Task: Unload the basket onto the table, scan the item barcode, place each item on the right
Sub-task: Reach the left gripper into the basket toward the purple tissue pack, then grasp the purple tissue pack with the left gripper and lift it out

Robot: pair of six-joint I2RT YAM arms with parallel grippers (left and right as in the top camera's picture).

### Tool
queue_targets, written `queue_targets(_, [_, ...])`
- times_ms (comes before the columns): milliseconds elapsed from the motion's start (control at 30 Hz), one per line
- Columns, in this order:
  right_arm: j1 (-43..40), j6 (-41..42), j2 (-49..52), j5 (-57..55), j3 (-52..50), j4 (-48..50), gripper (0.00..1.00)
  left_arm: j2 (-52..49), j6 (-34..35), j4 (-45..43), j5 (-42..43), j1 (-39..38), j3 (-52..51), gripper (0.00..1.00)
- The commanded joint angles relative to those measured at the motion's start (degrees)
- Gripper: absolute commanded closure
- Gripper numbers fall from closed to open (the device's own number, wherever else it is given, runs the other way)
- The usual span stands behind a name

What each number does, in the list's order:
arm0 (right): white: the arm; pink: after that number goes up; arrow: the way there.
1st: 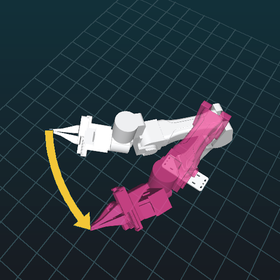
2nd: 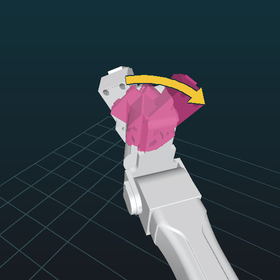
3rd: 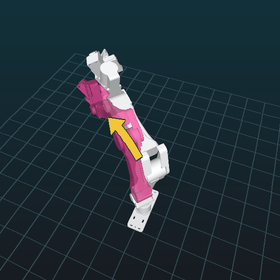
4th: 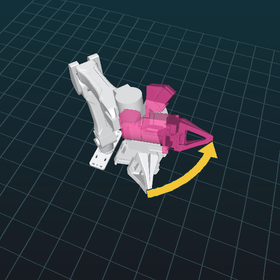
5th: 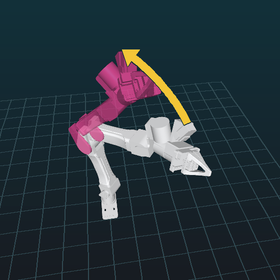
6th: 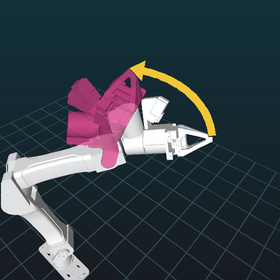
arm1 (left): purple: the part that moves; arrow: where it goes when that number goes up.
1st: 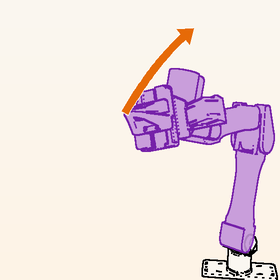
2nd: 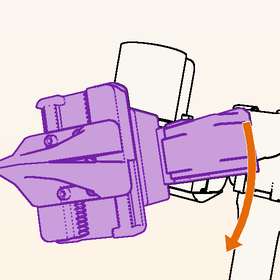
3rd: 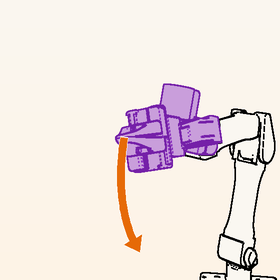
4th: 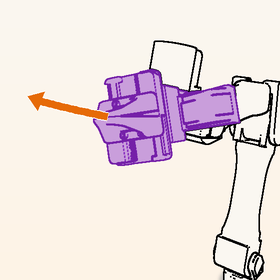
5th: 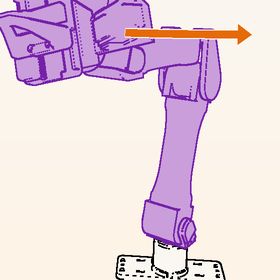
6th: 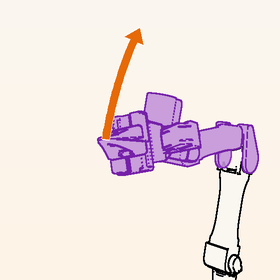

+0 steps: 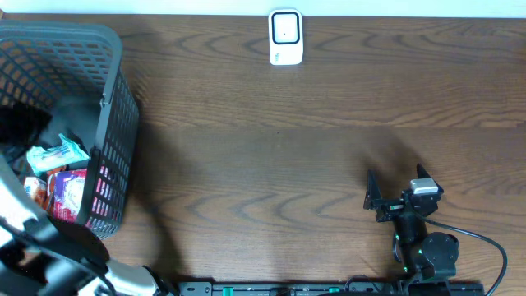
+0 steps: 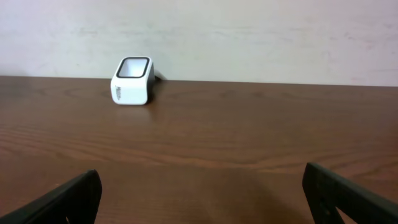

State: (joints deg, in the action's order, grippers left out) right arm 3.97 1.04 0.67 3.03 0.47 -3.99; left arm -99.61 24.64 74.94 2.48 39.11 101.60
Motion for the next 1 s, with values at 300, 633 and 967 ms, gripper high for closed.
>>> queue_targets(300, [-0.28, 0.59, -0.35, -0.09, -0.17, -0.11, 0.01, -9.81, 14.21, 3.28, -11.34, -2.78, -5.64, 0.02])
queue_targets(633, [-0.28, 0.59, -0.35, -0.09, -0.17, -0.11, 0.01, -9.81, 19.39, -5.42, -11.34, -8.15, -17.42, 0.02])
queue_targets(967, [-0.28, 0.59, -0.35, -0.09, -0.17, -0.11, 0.01, -9.81, 19.37, -9.68, -11.37, -8.92, -24.96, 0.46])
